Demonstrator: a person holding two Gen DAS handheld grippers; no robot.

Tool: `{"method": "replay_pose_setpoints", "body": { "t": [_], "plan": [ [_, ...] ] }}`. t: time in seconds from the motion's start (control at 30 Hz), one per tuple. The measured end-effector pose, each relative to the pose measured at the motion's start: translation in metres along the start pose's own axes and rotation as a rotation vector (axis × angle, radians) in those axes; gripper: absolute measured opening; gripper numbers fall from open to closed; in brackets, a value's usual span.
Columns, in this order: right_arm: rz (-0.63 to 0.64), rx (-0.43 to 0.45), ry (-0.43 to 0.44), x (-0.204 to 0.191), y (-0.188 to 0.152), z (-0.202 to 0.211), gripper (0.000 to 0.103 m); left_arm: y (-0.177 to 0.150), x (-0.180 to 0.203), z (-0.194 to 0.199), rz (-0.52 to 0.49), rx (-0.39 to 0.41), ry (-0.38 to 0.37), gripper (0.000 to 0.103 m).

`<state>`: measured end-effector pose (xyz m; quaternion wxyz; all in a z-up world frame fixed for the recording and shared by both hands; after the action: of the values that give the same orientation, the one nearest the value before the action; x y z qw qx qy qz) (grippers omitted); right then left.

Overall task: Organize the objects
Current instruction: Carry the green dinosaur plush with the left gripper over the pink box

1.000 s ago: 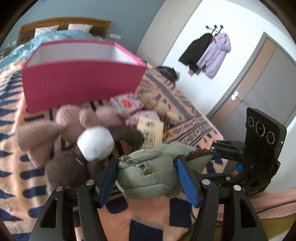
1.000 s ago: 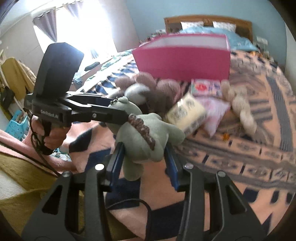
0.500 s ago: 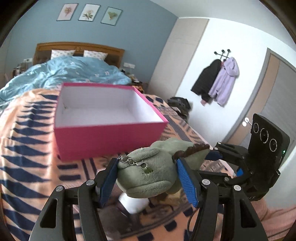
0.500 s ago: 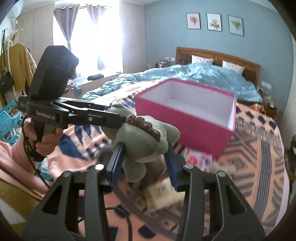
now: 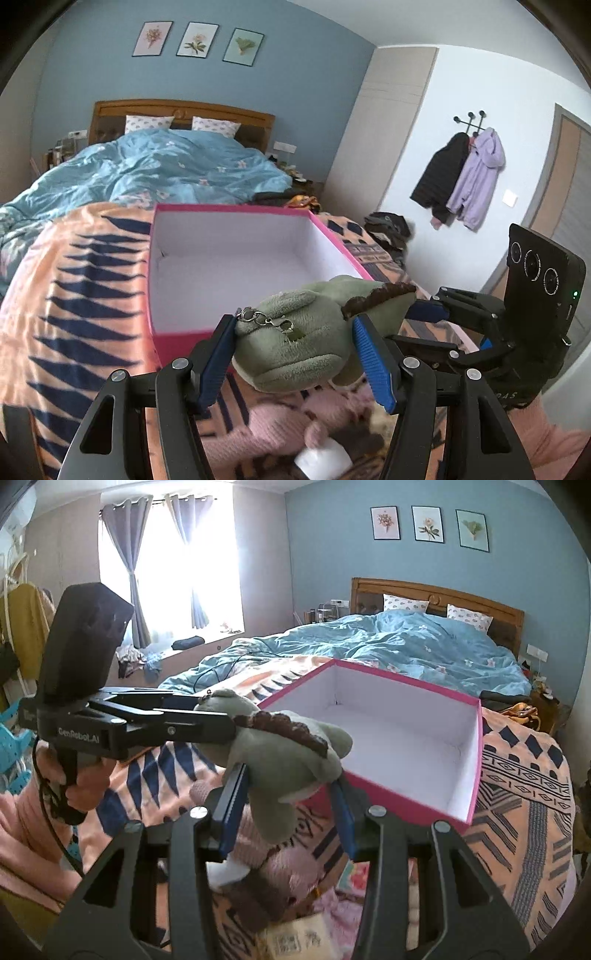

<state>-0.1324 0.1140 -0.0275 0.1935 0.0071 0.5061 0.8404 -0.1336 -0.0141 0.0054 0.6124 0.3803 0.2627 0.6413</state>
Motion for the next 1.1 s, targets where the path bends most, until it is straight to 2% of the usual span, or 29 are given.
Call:
{"method": "replay_pose_setpoints", "body": {
  "t": [0.2, 0.53, 0.97, 1.1],
  "plan": [
    [-0.034, 0.024, 0.024, 0.020, 0.023, -0.019, 0.046, 0.021, -0.015, -0.016, 0.002, 0.008, 0.049, 0.064],
    [-0.074, -0.012, 0.018, 0.054, 0.040, -0.057, 0.046, 0.032, -0.043, -0.057, 0.029, -0.046, 0.092, 0.064],
    [-0.154, -0.110, 0.040, 0.085, 0.024, -0.106, 0.046, 0.017, -0.074, -0.106, 0.080, -0.149, 0.128, 0.064],
    [-0.181, -0.148, 0.040, 0.092, 0.016, -0.117, 0.046, 0.016, -0.076, -0.108, 0.072, -0.150, 0.139, 0.064]
  ]
}}
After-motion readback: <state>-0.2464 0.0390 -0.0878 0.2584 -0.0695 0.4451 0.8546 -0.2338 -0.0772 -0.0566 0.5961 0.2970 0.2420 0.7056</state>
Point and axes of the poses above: each gripper's, at about its wrist camera, not at the fingertips, and z roughly against the way its jaws point, x to its right, y to its top, the point moved 10 cm from there along -z, roughly the way its jaws point, and after that the axes turned 13 degrees about y, right-handed, at the moved point
